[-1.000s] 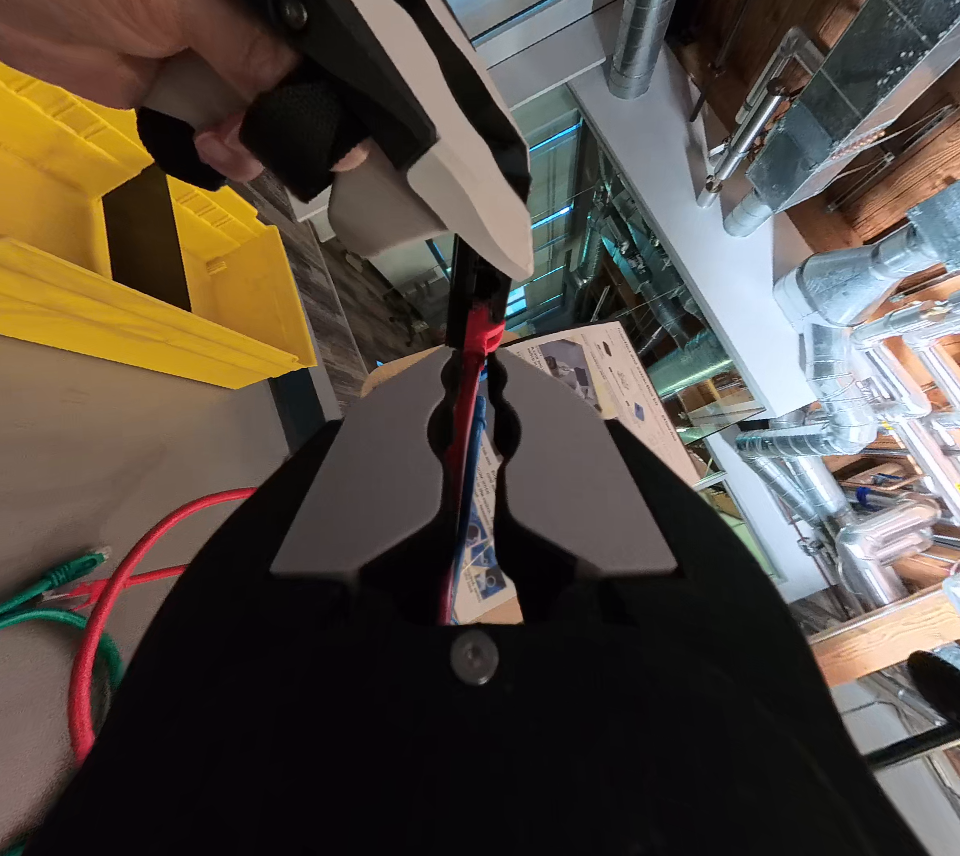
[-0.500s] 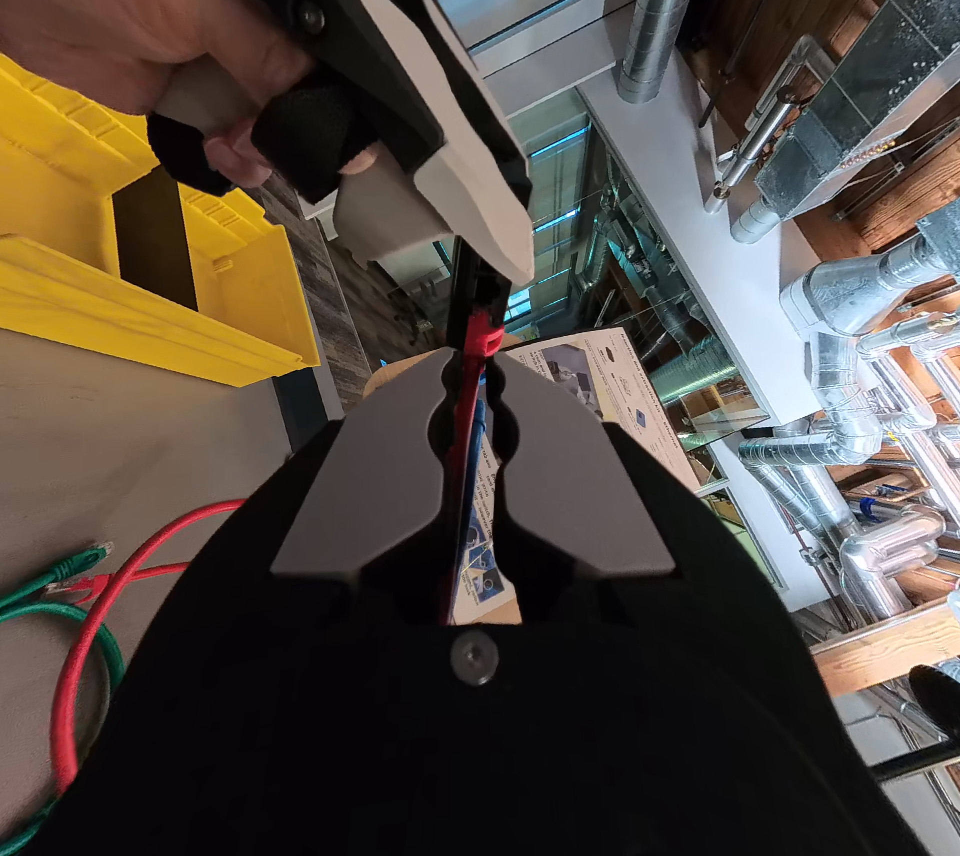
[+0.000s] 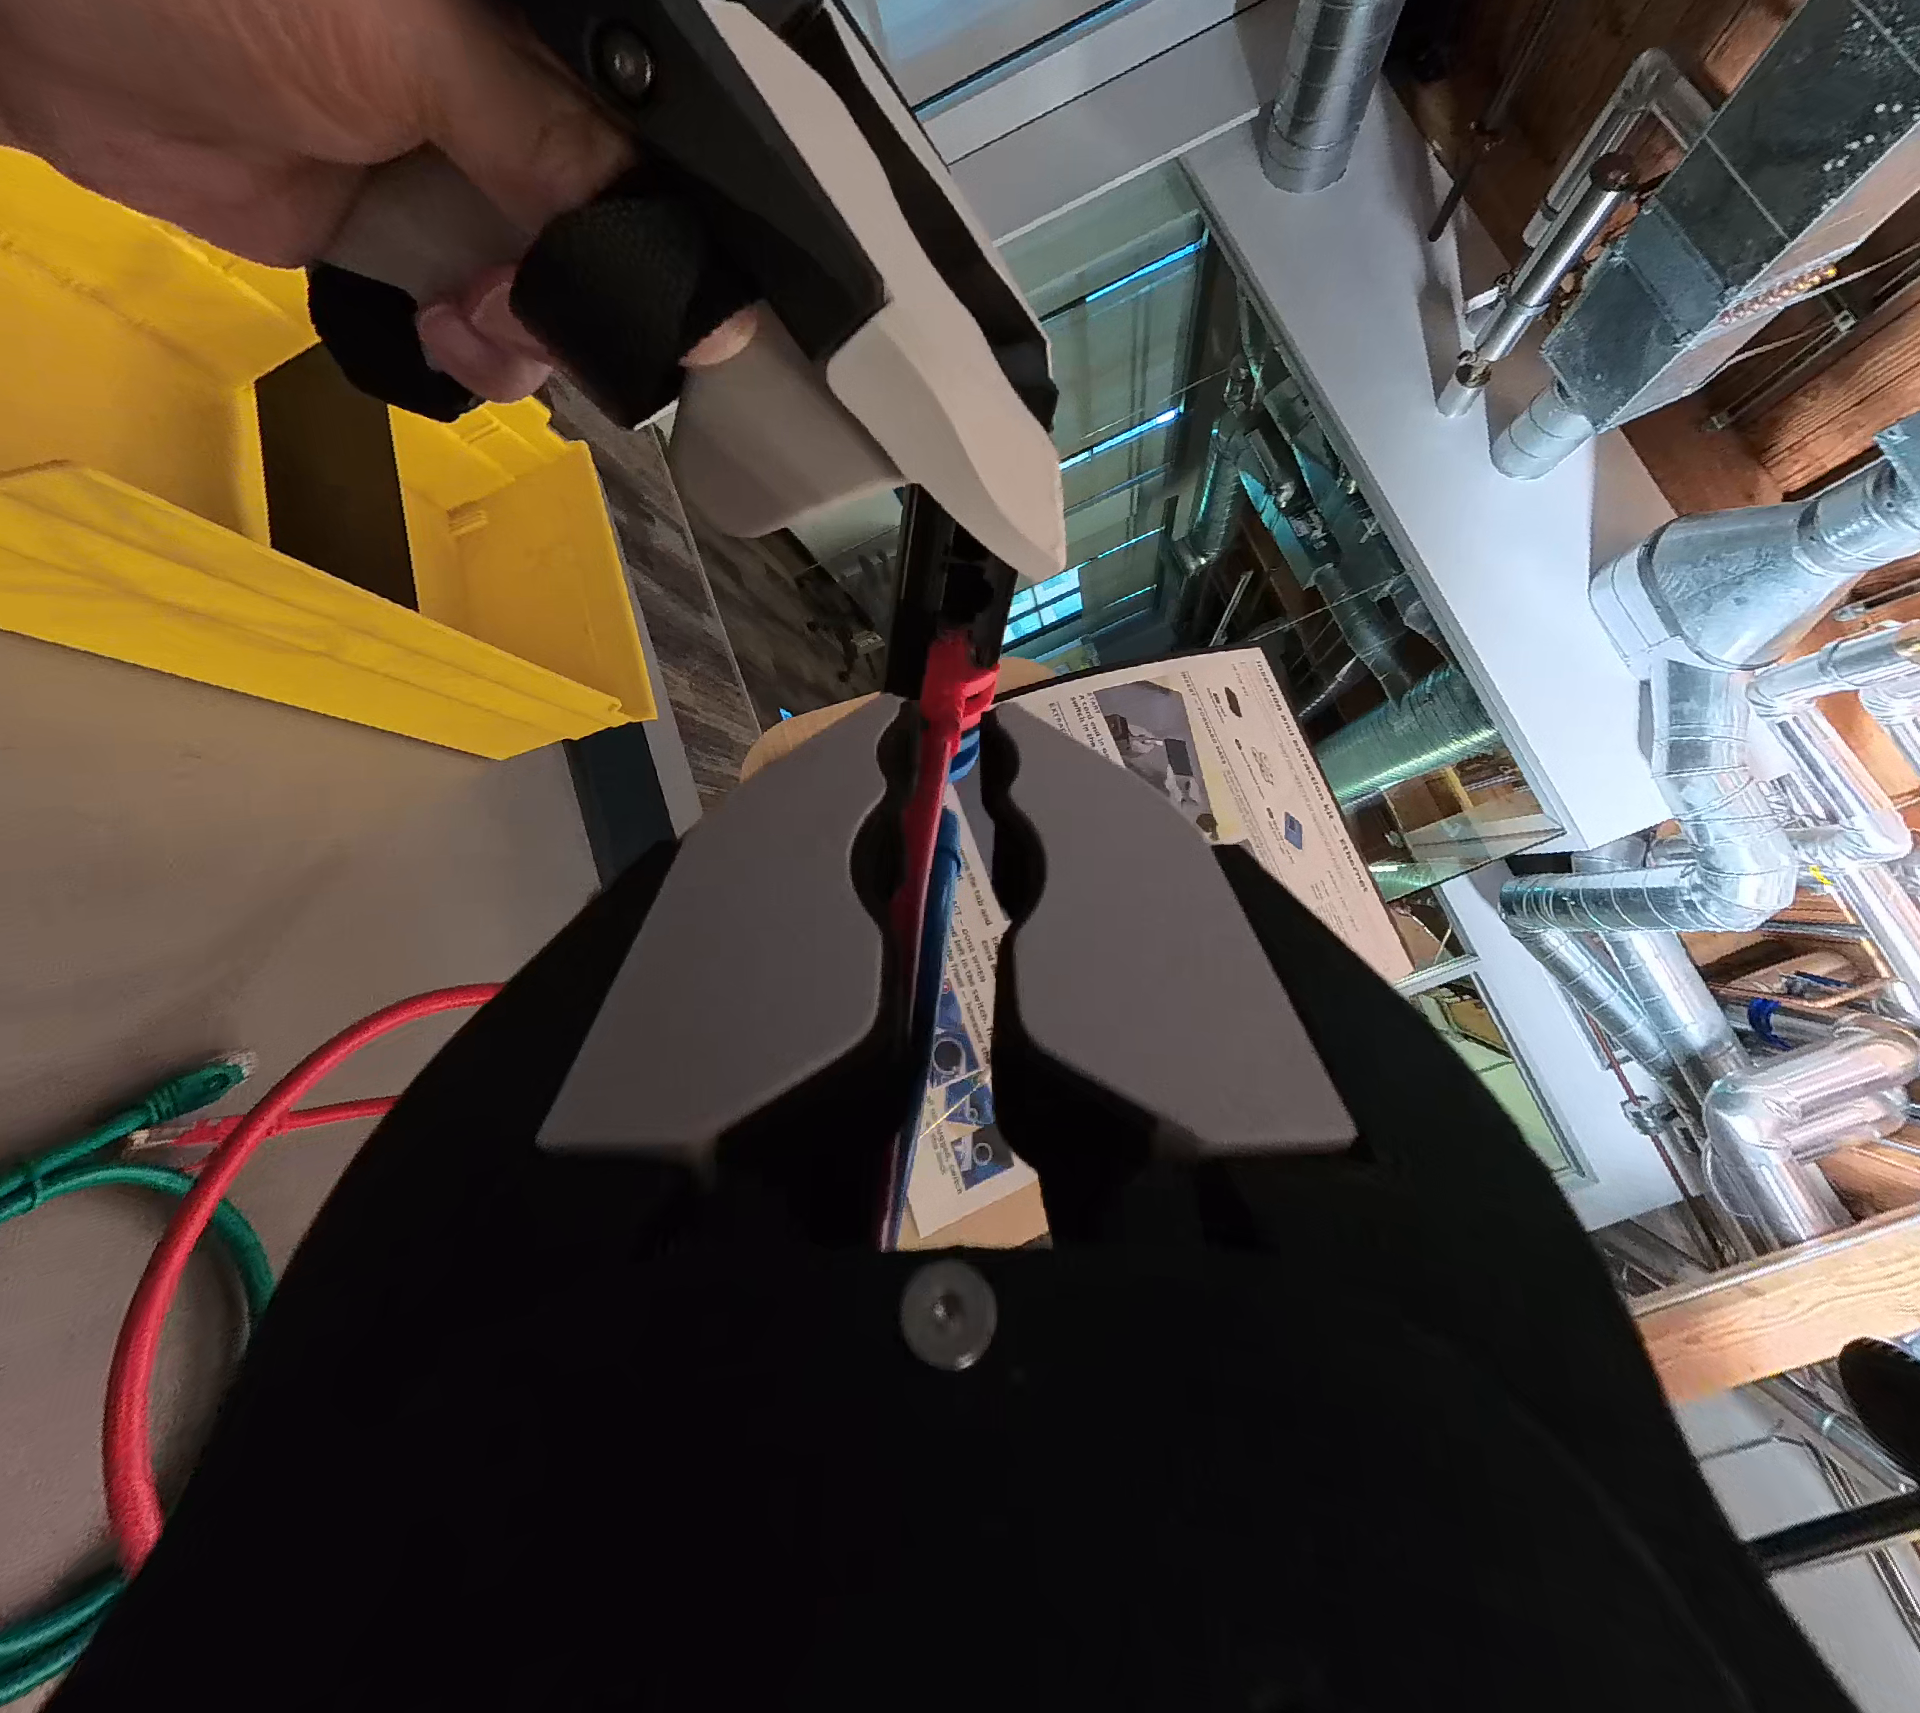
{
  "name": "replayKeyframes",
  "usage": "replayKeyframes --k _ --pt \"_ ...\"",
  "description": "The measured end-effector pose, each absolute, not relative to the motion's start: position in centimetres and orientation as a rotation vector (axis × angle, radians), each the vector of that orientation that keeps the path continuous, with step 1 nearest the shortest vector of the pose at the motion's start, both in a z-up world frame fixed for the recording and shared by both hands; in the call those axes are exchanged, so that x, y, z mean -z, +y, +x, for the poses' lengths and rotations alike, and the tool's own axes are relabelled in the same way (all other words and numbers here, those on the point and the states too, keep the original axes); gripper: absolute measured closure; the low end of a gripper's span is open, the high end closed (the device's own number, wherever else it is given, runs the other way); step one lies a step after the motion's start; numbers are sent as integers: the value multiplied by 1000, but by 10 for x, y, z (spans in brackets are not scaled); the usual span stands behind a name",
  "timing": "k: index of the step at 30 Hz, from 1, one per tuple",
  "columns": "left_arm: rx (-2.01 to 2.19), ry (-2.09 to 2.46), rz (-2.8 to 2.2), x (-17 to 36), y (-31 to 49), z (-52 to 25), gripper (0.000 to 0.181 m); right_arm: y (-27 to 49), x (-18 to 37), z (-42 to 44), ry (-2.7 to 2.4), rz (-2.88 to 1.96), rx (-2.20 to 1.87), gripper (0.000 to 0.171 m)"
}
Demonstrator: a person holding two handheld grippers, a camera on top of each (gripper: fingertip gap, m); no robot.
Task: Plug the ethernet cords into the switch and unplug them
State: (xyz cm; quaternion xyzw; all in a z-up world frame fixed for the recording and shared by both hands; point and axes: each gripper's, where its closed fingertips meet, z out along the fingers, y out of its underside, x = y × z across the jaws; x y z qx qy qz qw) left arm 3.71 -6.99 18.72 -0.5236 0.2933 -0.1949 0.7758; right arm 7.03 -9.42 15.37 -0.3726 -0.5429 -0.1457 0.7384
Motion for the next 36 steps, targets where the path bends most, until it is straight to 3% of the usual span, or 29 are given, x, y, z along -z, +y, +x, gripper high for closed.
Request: replayKeyframes --k 4,6,36 --pt "442 650 -1131 -186 -74 43 114 -91 -147 69 -1226 -854 314 151" --pt "420 657 -1127 -185 -74 44 114 -88 -149 71 -1203 -834 371 161" --pt "616 671 -1127 -188 -80 44 118 -93 -153 72 -1187 -837 404 162"
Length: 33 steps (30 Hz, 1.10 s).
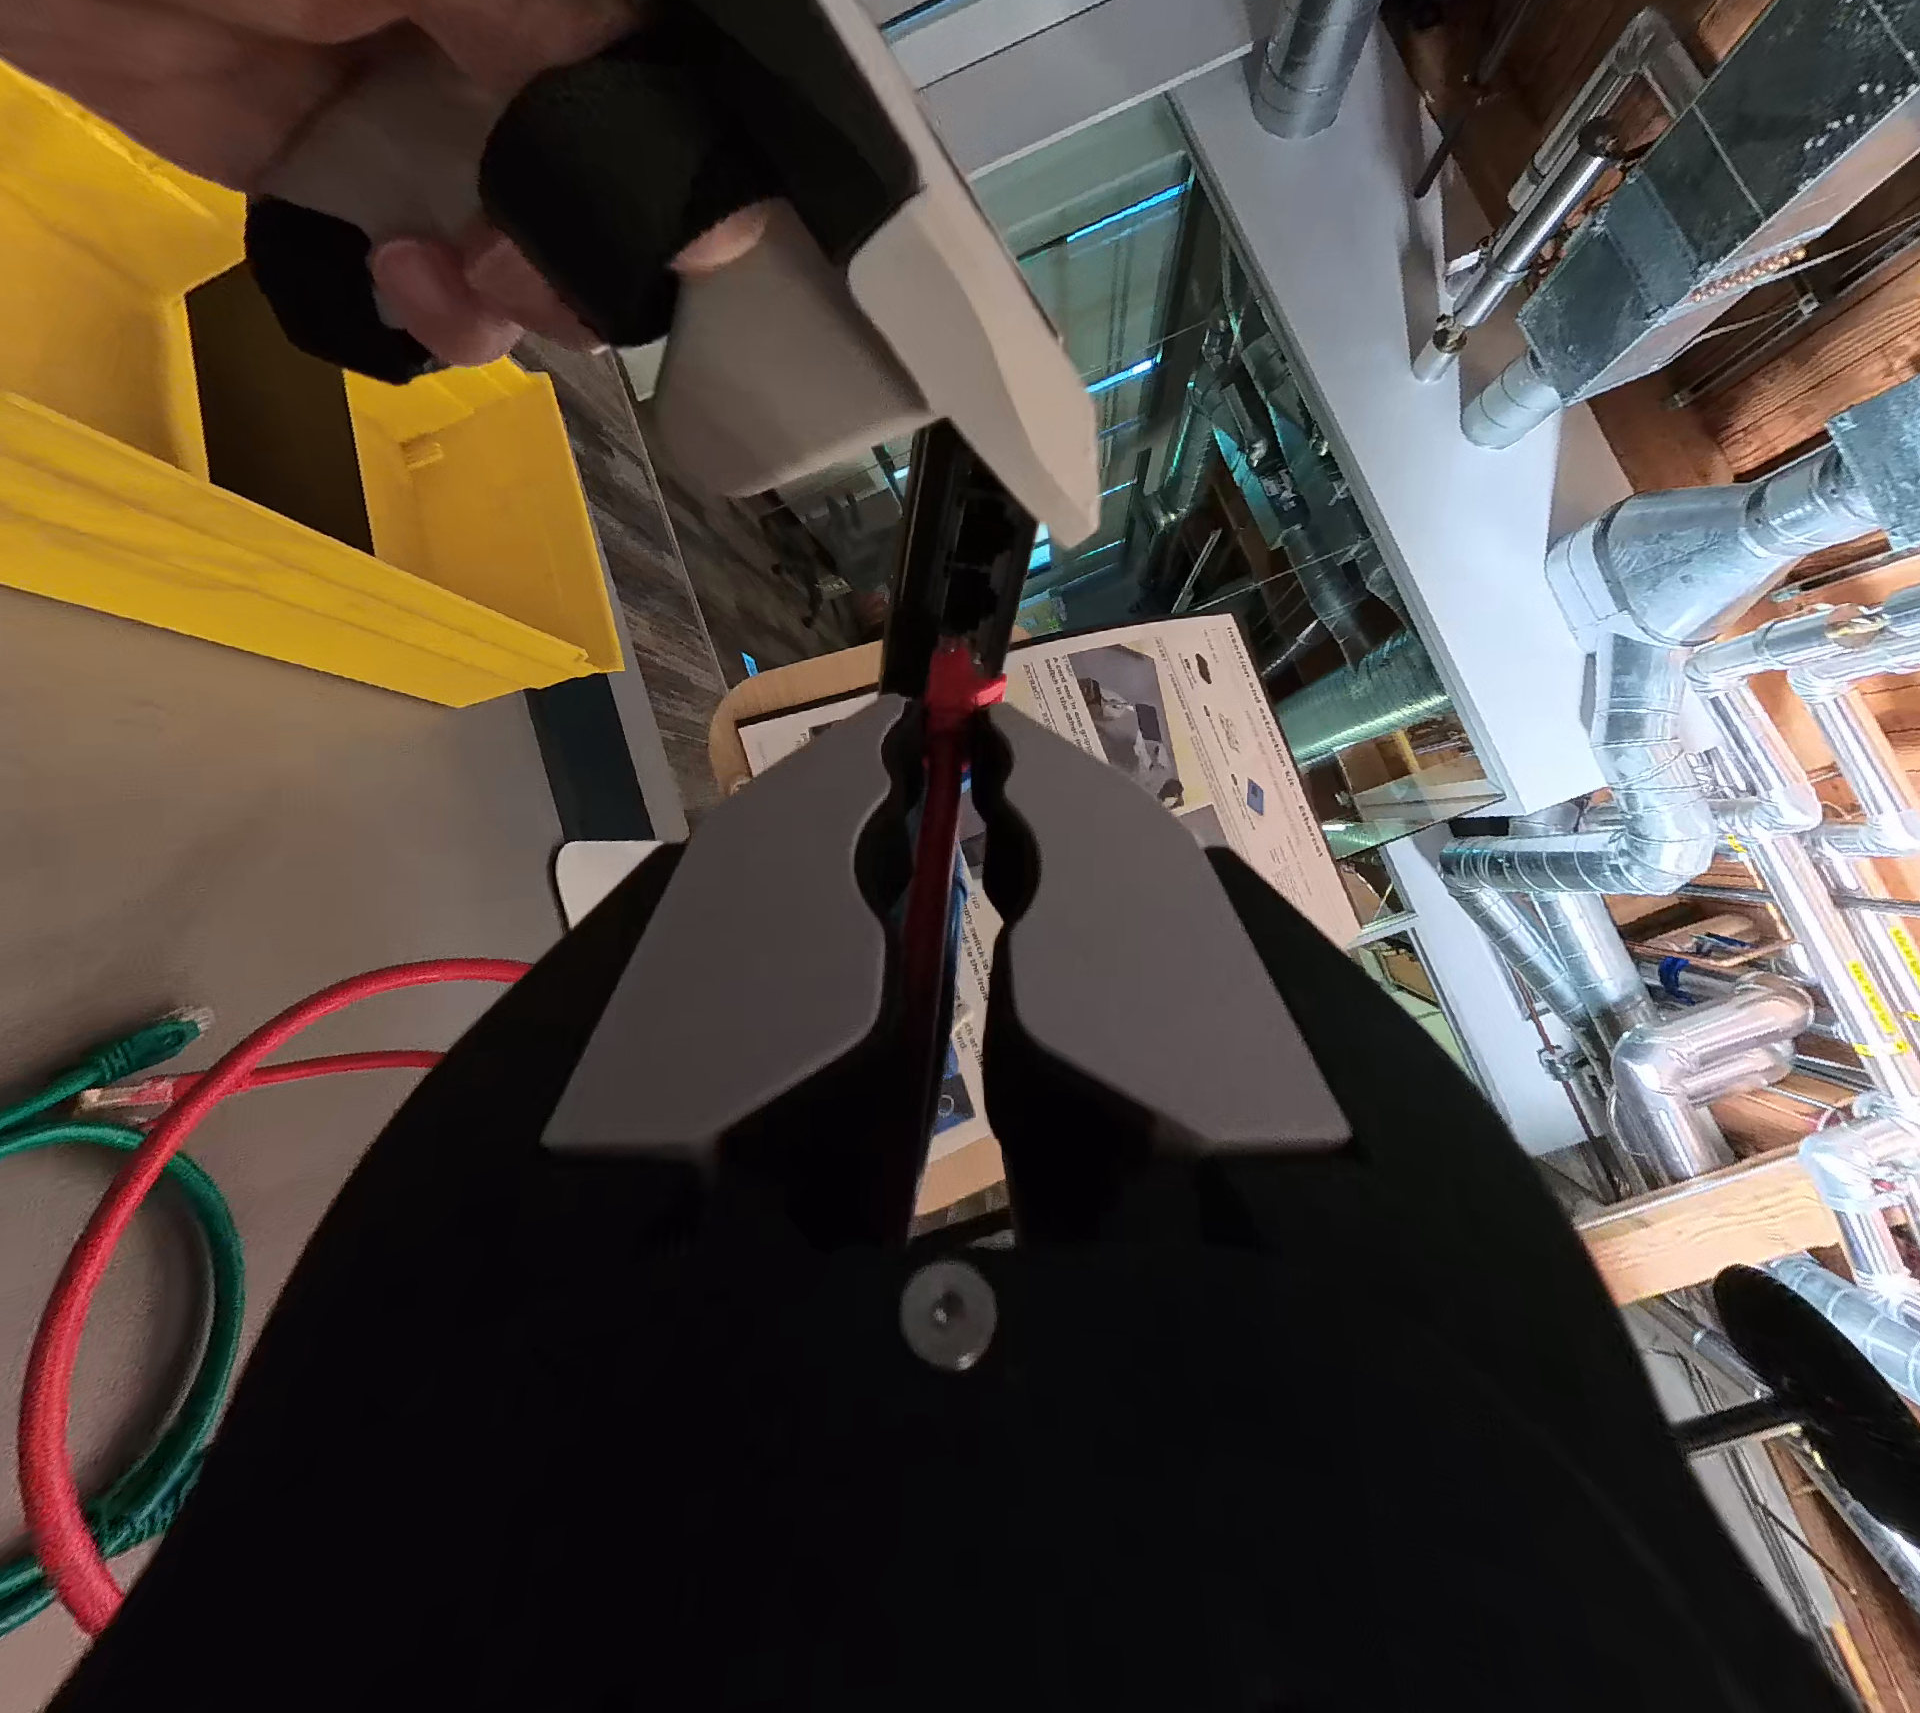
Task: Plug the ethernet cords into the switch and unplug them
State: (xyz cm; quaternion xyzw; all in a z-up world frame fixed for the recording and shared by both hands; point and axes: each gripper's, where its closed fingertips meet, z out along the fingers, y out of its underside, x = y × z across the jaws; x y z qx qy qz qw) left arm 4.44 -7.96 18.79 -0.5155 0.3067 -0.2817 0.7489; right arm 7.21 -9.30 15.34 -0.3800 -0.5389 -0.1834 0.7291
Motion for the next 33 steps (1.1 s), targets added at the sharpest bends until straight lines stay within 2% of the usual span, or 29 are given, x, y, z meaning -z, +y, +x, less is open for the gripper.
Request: replayKeyframes --k 10,12,15,24,30,33 --pt "474 718 -1094 -190 -85 40 117 -95 -161 72 -1133 -746 547 162" --pt "402 705 -1096 -191 -82 38 109 -96 -164 73 -1120 -726 582 162" --pt "353 716 -1134 -186 -78 38 108 -97 -164 72 -1117 -694 630 162" --pt "428 874 -1294 -154 -71 47 101 -93 -150 69 -1221 -594 743 162" --pt "548 872 -1315 -151 -71 49 106 -91 -144 68 -1242 -569 785 161" --pt "503 917 -1312 -145 -70 50 102 -90 -143 70 -1249 -576 786 162"
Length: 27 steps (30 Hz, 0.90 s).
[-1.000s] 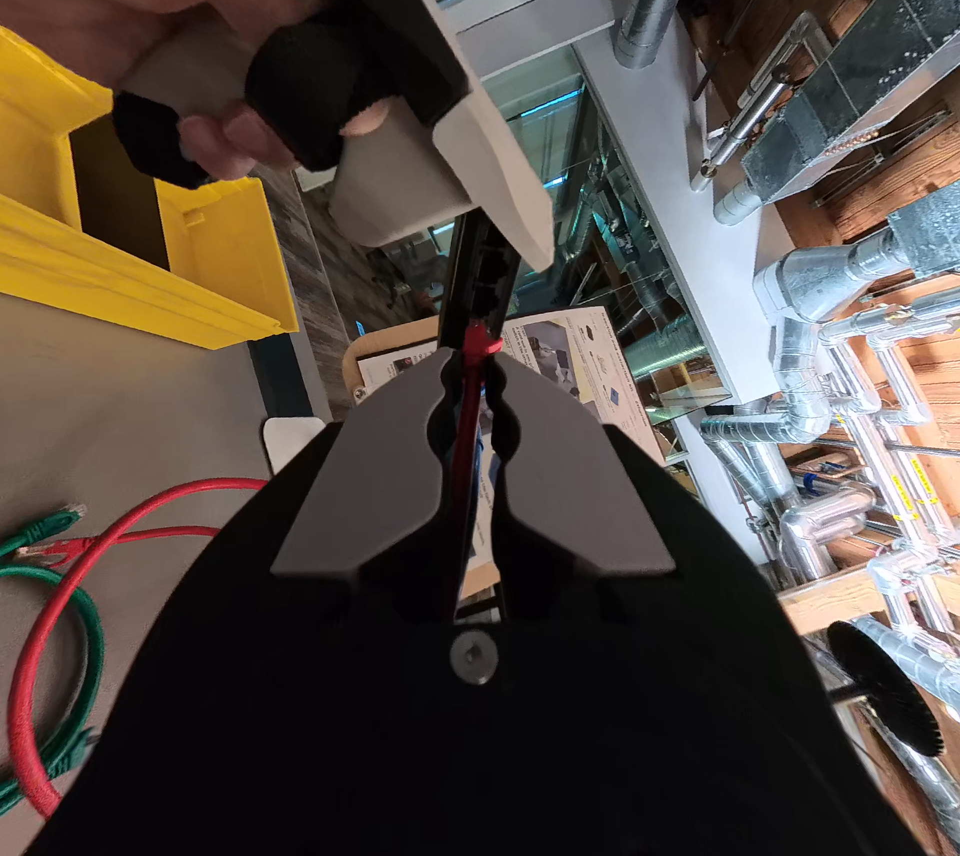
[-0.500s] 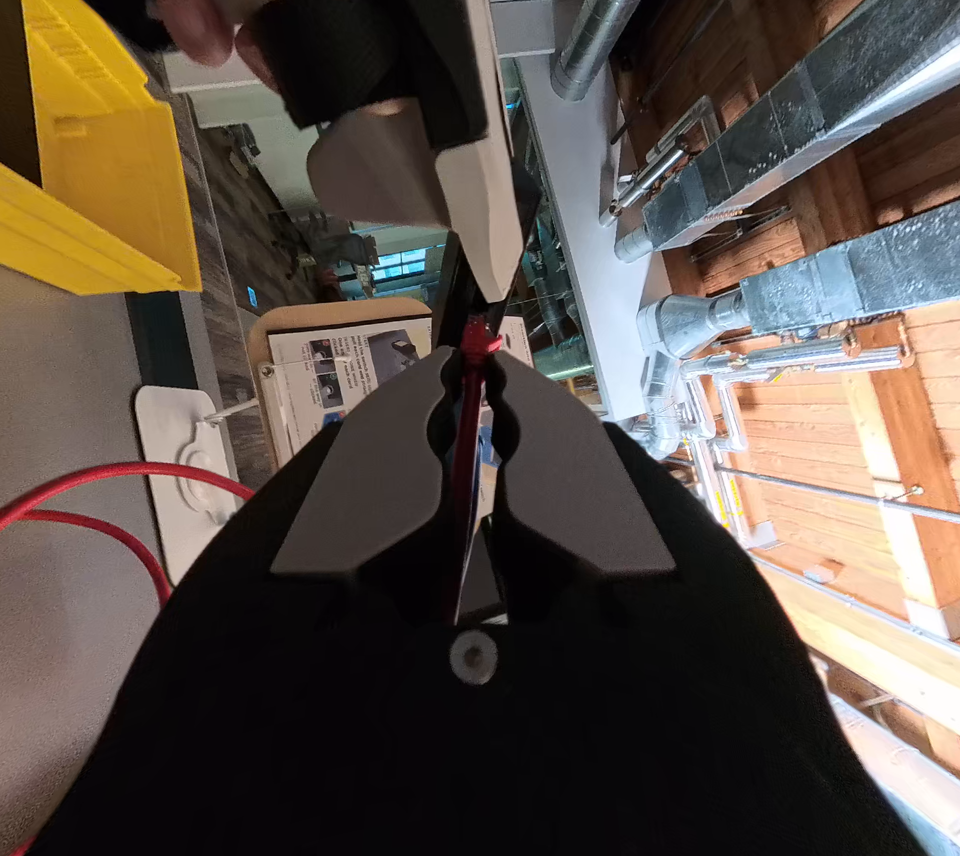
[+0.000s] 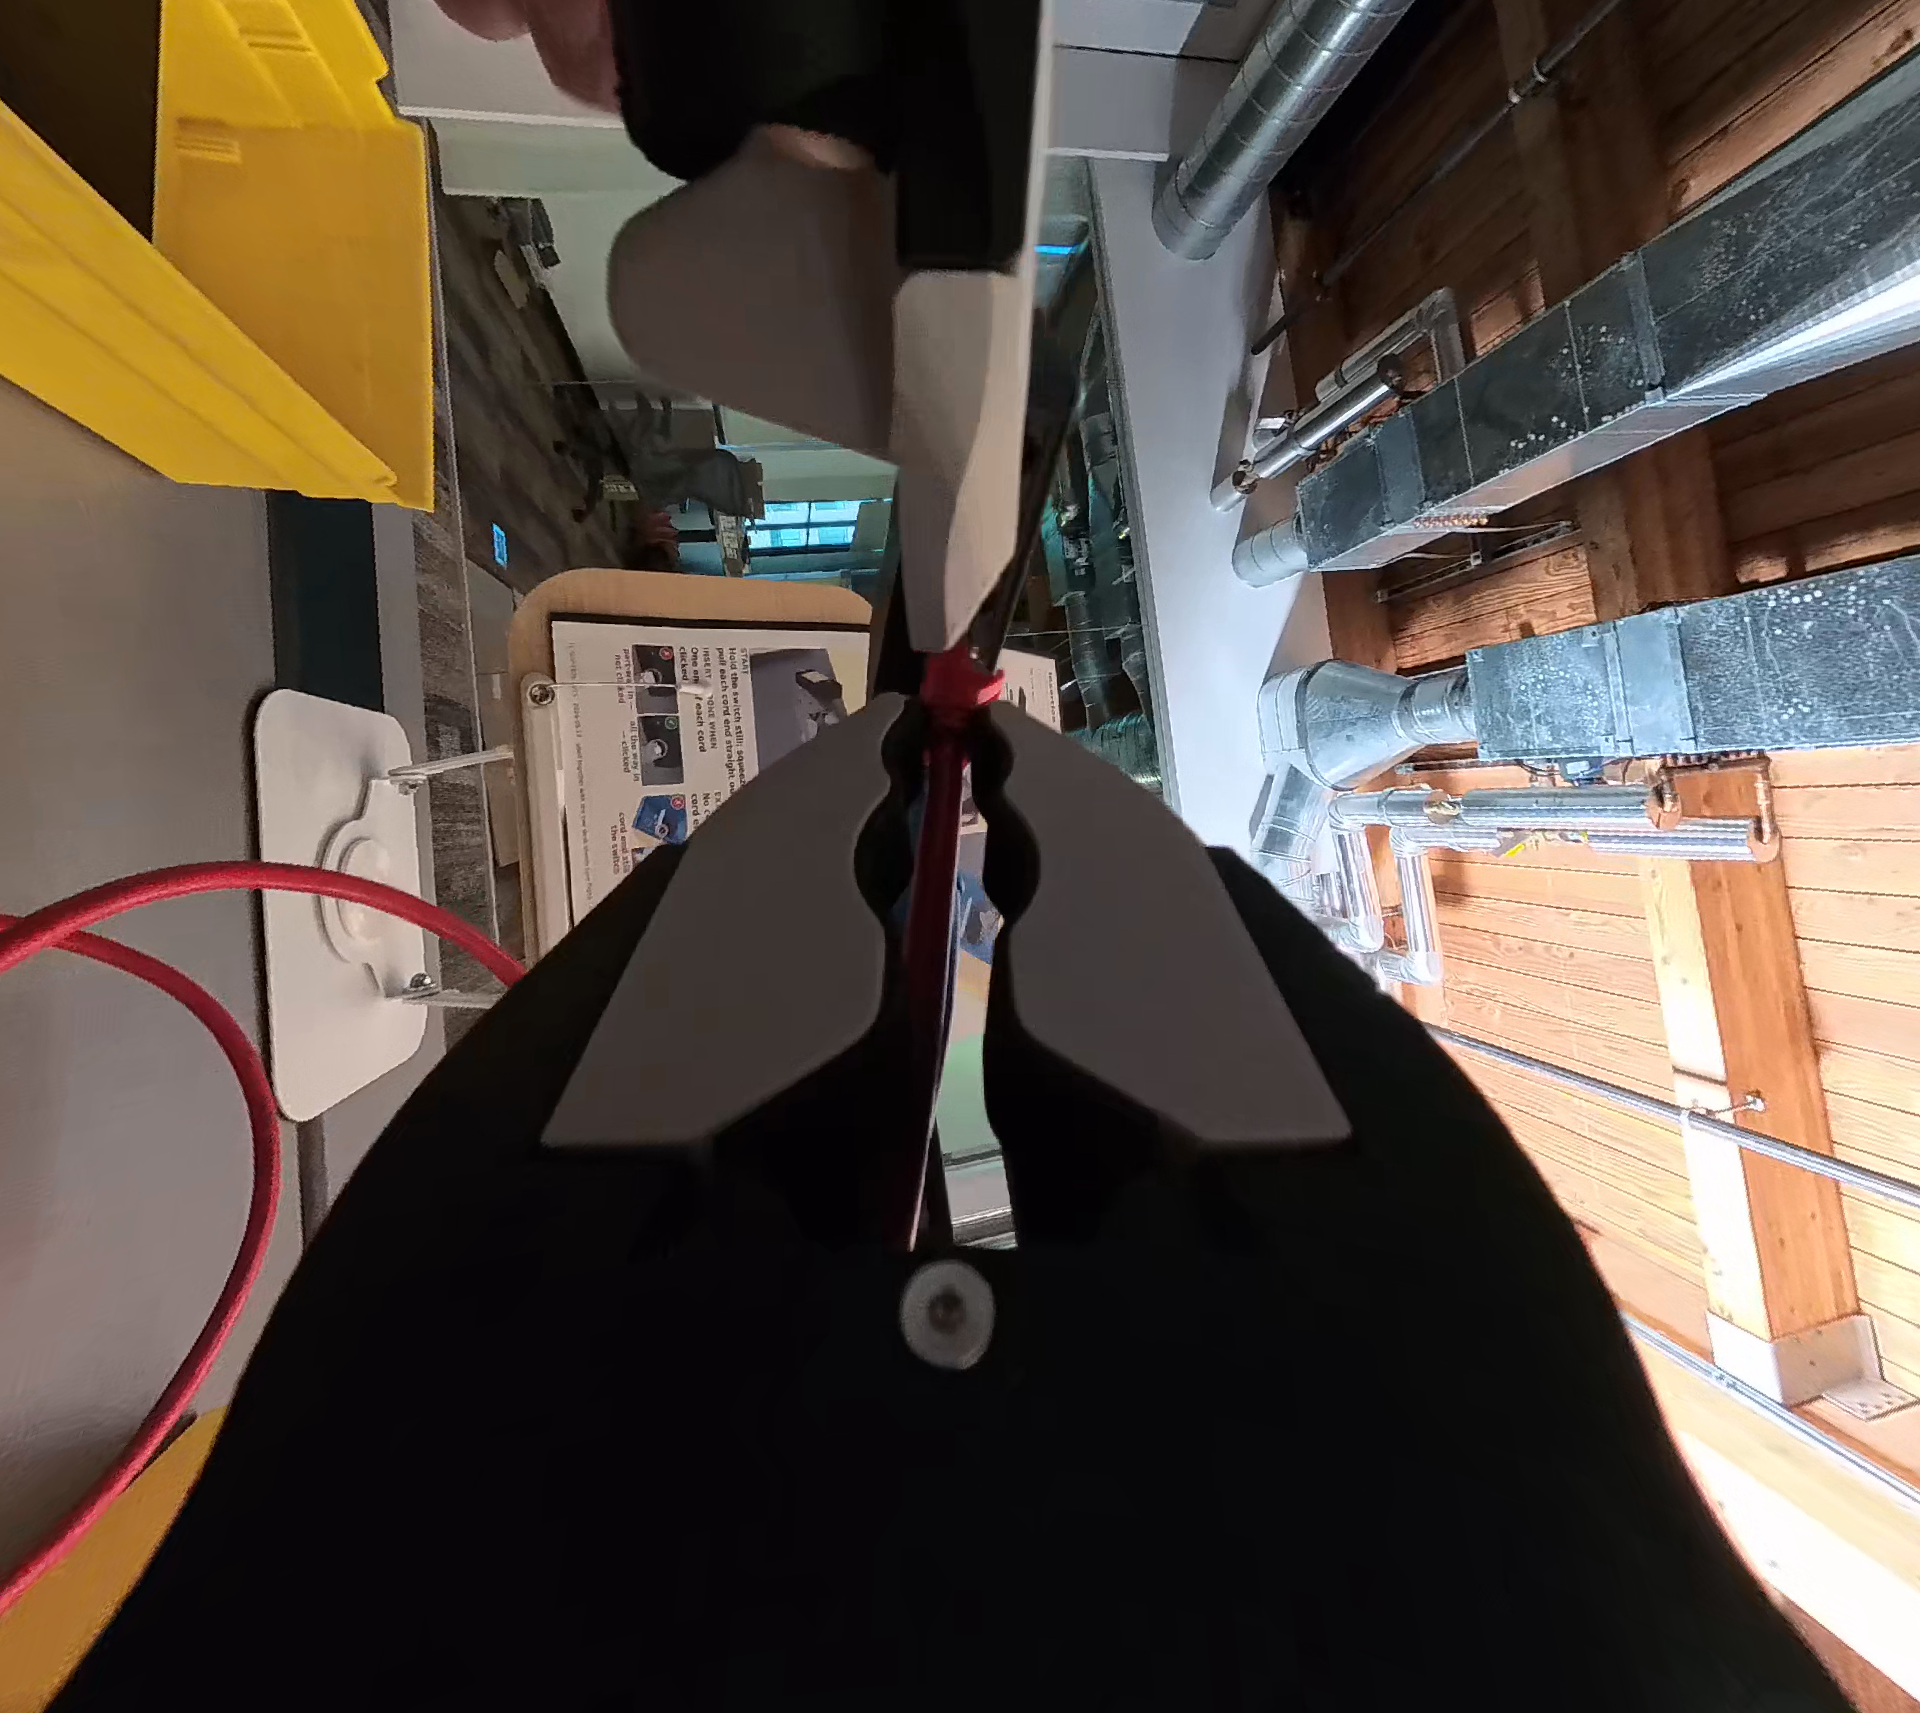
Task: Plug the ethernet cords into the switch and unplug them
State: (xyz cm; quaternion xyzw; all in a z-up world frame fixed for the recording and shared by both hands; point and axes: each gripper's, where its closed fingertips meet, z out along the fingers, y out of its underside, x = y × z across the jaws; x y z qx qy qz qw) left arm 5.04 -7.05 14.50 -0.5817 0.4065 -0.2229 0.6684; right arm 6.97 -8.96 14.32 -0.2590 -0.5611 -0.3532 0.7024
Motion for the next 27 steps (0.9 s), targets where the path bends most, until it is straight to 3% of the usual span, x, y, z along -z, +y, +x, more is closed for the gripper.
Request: replayKeyframes --k 4,27 --pt "653 912 -1268 -151 -79 54 108 -94 -147 73 -1236 -559 763 162" --pt "649 992 -1297 -133 -76 55 103 -90 -131 71 -1338 -633 689 163"
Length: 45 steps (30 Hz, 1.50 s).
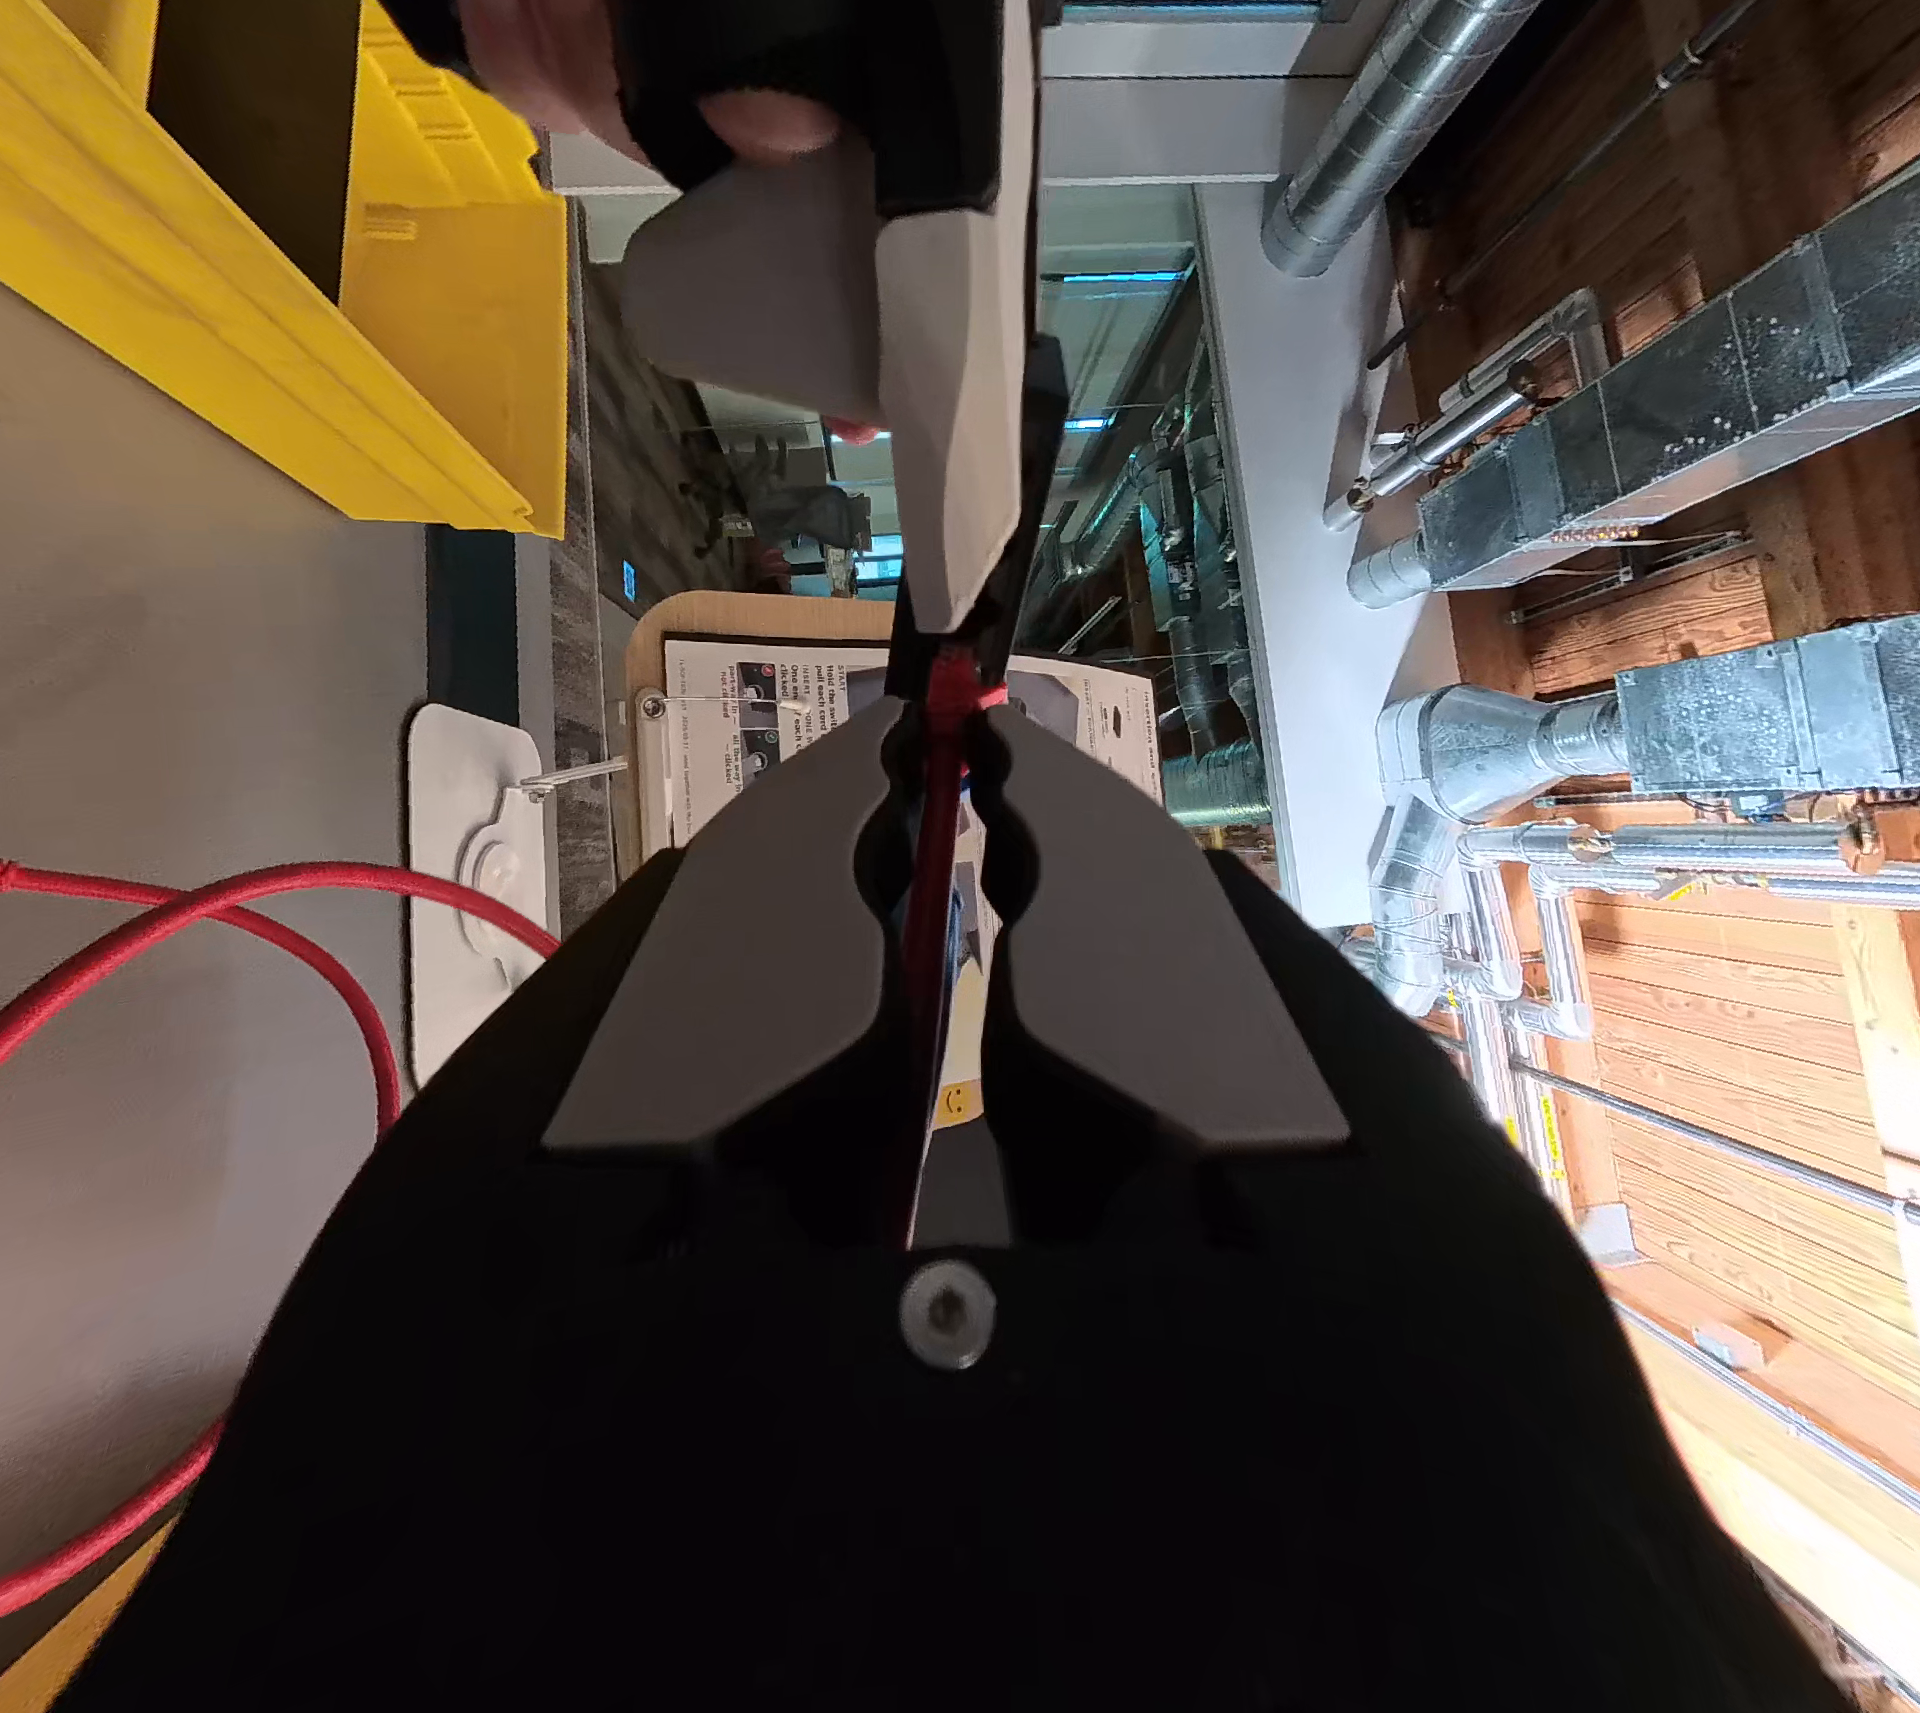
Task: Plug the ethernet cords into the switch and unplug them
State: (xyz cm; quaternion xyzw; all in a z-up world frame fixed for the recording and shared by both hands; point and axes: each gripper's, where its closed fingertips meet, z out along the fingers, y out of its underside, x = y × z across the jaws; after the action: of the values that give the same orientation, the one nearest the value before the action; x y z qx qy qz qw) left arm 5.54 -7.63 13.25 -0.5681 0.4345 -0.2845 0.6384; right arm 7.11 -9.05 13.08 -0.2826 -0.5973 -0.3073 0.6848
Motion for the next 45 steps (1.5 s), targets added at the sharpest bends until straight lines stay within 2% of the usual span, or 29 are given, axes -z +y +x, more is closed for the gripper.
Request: replayKeyframes --k 40,45 --pt "596 921 -1376 -115 -51 58 107 -63 -109 71 -1328 -757 652 168" --pt "597 923 -1273 -137 -68 60 107 -80 -129 75 -1259 -673 564 163"
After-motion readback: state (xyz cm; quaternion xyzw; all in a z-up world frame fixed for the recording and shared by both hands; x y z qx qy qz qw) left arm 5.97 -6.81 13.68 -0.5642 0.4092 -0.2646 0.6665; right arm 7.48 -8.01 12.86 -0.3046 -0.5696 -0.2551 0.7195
